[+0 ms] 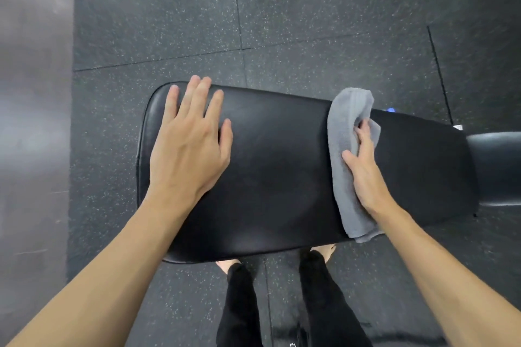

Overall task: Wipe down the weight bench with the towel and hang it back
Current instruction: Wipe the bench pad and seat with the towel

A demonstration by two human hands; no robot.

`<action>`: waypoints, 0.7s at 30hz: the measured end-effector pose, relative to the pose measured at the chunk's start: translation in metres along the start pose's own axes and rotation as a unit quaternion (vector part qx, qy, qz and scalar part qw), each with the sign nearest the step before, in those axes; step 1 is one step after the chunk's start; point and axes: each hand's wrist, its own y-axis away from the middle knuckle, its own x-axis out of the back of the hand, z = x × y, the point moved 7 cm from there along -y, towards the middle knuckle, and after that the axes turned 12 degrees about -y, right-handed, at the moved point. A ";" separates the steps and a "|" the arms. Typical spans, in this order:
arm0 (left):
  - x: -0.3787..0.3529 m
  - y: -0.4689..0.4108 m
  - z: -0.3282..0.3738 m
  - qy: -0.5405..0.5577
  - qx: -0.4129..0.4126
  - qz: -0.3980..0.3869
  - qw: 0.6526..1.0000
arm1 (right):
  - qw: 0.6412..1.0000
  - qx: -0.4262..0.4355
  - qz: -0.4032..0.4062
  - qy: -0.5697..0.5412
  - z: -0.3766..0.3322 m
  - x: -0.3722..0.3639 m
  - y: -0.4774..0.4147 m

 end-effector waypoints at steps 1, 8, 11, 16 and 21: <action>0.001 0.000 0.001 -0.009 0.002 -0.001 1.000 | 0.999 0.032 -0.020 0.006 -0.004 -0.007 0.007; 0.003 -0.003 0.000 0.005 0.009 0.011 1.000 | 0.962 0.216 -0.151 0.065 -0.080 -0.135 0.077; 0.005 -0.004 -0.004 0.024 0.018 0.032 0.999 | 0.954 0.244 -0.120 0.123 -0.101 -0.165 0.089; 0.005 -0.002 0.002 -0.006 0.014 0.063 0.998 | 0.960 0.227 -0.067 0.150 -0.086 -0.128 0.056; 0.003 0.002 0.024 0.029 0.031 0.060 0.997 | 0.981 0.154 -0.002 0.115 -0.036 -0.050 0.001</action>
